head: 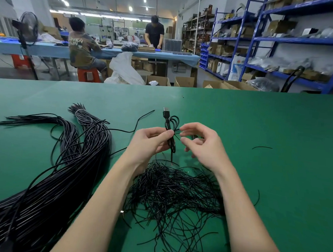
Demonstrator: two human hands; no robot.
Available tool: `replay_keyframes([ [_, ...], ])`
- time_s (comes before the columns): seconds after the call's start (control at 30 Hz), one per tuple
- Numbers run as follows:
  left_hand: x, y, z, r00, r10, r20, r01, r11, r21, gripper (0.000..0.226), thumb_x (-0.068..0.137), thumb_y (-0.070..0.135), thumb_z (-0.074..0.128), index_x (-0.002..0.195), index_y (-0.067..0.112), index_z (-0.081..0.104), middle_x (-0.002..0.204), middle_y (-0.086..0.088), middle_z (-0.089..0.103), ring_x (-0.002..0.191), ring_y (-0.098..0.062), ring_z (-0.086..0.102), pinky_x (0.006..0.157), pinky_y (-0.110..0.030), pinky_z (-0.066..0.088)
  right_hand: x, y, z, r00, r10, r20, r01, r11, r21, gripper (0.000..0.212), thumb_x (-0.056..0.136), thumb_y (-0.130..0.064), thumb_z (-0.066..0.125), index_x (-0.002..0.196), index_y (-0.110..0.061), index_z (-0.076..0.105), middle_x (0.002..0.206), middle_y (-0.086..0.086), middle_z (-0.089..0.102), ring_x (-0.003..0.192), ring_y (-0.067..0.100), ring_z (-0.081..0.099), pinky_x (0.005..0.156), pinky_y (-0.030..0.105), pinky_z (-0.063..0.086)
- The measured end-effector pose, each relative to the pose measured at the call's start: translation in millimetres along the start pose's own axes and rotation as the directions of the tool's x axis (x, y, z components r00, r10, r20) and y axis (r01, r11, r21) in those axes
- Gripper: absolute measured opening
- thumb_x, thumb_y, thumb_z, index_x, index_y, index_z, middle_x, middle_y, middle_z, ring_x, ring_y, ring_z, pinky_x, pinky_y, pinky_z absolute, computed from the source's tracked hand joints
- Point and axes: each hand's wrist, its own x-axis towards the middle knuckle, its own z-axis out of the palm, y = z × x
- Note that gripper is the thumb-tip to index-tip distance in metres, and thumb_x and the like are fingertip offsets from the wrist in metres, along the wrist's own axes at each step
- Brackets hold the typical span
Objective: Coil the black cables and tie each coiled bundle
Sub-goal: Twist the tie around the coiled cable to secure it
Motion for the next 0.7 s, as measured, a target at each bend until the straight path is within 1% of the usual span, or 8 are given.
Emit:
replay_keyframes([
  [0.1,0,4,-4,0.998,-0.058,0.038,0.06,0.997,-0.058,0.017,0.091,0.013,0.068,0.102,-0.001,0.071,0.098,-0.017,0.07,0.093,-0.025,0.064,0.088,-0.028,0.057,0,3,-2,0.97,-0.244,0.006,0.241,0.956,-0.164,0.017,0.083,-0.023,0.084,0.094,-0.035,0.078,0.092,-0.022,0.074,0.059,0.003,0.059,0.065,0.01,0.046],
  [0.3,-1,5,-3,0.996,-0.049,0.072,0.052,0.998,-0.042,0.019,0.09,0.015,0.07,0.102,0.0,0.072,0.096,-0.015,0.068,0.088,-0.021,0.062,0.083,-0.025,0.057,1,1,2,0.935,-0.336,-0.112,0.31,0.929,-0.201,0.009,0.084,-0.032,0.083,0.077,-0.03,0.078,0.072,-0.02,0.07,0.055,0.006,0.053,0.058,0.014,0.04],
  [0.4,-2,6,-2,0.997,0.068,0.043,-0.071,0.994,0.078,0.011,0.088,0.016,0.073,0.093,0.006,0.075,0.091,-0.013,0.074,0.085,-0.015,0.066,0.086,-0.027,0.058,3,0,12,0.995,0.072,-0.065,-0.059,0.983,0.175,0.014,0.089,-0.022,0.077,0.075,-0.02,0.076,0.065,-0.005,0.064,0.048,0.008,0.046,0.046,0.016,0.035],
  [0.47,-2,5,-1,0.989,0.144,0.025,-0.146,0.969,0.199,0.004,0.088,0.015,0.075,0.087,0.013,0.077,0.085,-0.004,0.076,0.081,-0.01,0.067,0.083,-0.025,0.059,2,-5,16,0.905,0.38,0.191,-0.418,0.711,0.566,0.014,0.091,-0.015,0.071,0.078,-0.011,0.072,0.066,-0.001,0.062,0.044,0.004,0.044,0.037,0.013,0.029],
  [0.5,-1,4,0,0.989,0.147,0.011,-0.146,0.963,0.226,0.003,0.088,0.015,0.075,0.086,0.014,0.077,0.083,-0.003,0.075,0.079,-0.01,0.066,0.082,-0.025,0.059,1,-4,17,0.874,0.422,0.241,-0.475,0.636,0.608,0.014,0.092,-0.015,0.07,0.079,-0.009,0.071,0.066,-0.002,0.062,0.043,0.002,0.044,0.035,0.012,0.028],
  [0.57,-1,2,-1,0.999,0.041,-0.005,-0.04,0.991,0.13,0.008,0.088,0.014,0.074,0.092,0.007,0.075,0.085,-0.007,0.073,0.081,-0.016,0.063,0.082,-0.025,0.059,1,-1,17,0.916,0.369,0.159,-0.398,0.776,0.489,0.011,0.093,-0.018,0.072,0.084,-0.012,0.074,0.073,-0.002,0.068,0.046,0.004,0.05,0.038,0.014,0.034],
  [0.63,-1,4,-2,0.995,-0.096,0.033,0.097,0.995,-0.035,0.017,0.089,0.015,0.072,0.1,0.002,0.073,0.089,-0.01,0.069,0.081,-0.019,0.058,0.076,-0.023,0.058,-1,1,12,0.989,0.15,0.021,-0.15,0.957,0.247,0.001,0.091,-0.02,0.076,0.092,-0.019,0.076,0.087,-0.006,0.075,0.052,0.008,0.06,0.045,0.017,0.042],
  [0.7,-2,8,-4,0.983,-0.168,0.07,0.175,0.978,-0.109,0.016,0.088,0.016,0.07,0.099,0.004,0.073,0.085,-0.008,0.067,0.077,-0.017,0.056,0.063,-0.019,0.055,-2,3,5,0.999,-0.046,0.018,0.044,0.995,0.095,0.015,0.089,-0.016,0.078,0.1,-0.026,0.074,0.095,-0.012,0.077,0.056,0.01,0.066,0.049,0.018,0.046],
])
